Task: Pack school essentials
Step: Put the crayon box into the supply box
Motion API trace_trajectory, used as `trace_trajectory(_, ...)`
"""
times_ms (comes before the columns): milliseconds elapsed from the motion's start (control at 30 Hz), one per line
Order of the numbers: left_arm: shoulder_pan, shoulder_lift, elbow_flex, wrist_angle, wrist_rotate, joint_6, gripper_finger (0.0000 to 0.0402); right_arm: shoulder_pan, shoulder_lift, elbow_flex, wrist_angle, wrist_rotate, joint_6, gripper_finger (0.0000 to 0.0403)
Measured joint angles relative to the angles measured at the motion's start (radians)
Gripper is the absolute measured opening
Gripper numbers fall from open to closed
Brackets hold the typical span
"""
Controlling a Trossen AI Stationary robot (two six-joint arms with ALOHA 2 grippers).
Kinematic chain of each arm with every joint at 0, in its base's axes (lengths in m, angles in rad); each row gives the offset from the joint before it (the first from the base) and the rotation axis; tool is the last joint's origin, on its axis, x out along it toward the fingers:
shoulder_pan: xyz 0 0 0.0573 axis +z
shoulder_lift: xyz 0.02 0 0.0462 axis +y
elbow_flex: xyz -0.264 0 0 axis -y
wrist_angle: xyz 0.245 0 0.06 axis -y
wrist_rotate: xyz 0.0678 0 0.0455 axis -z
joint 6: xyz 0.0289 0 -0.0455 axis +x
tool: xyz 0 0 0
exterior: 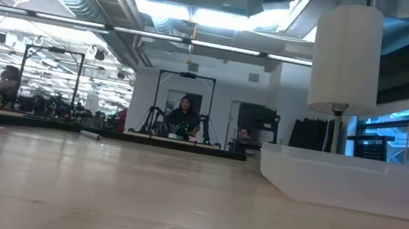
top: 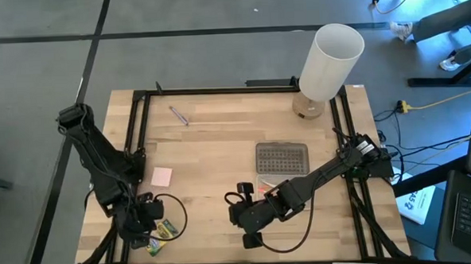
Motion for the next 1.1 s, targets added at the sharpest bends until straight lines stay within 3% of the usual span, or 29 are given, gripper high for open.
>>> trace_trajectory(400, -0.029, 0.006, 0.000, -0.010, -0.019, -0.113, 0.0001, 0.000, 0.000, 0.000, 0.000, 0.000, 0.001, 0.0035)
trace_trajectory(533, -0.042, 0.006, 0.000, -0.009, -0.017, -0.161, 0.0023, 0.000, 0.000, 0.000, 0.000, 0.000, 0.000, 0.0035)
trace_trajectory(700, -0.045, 0.006, 0.000, -0.009, -0.017, -0.211, 0.0107, 0.000, 0.000, 0.000, 0.000, 0.000, 0.001, 0.0035)
trace_trajectory(1100, -0.045, 0.006, 0.000, 0.007, -0.016, -0.263, 0.0382, 0.000, 0.000, 0.000, 0.000, 0.000, 0.002, 0.0035)
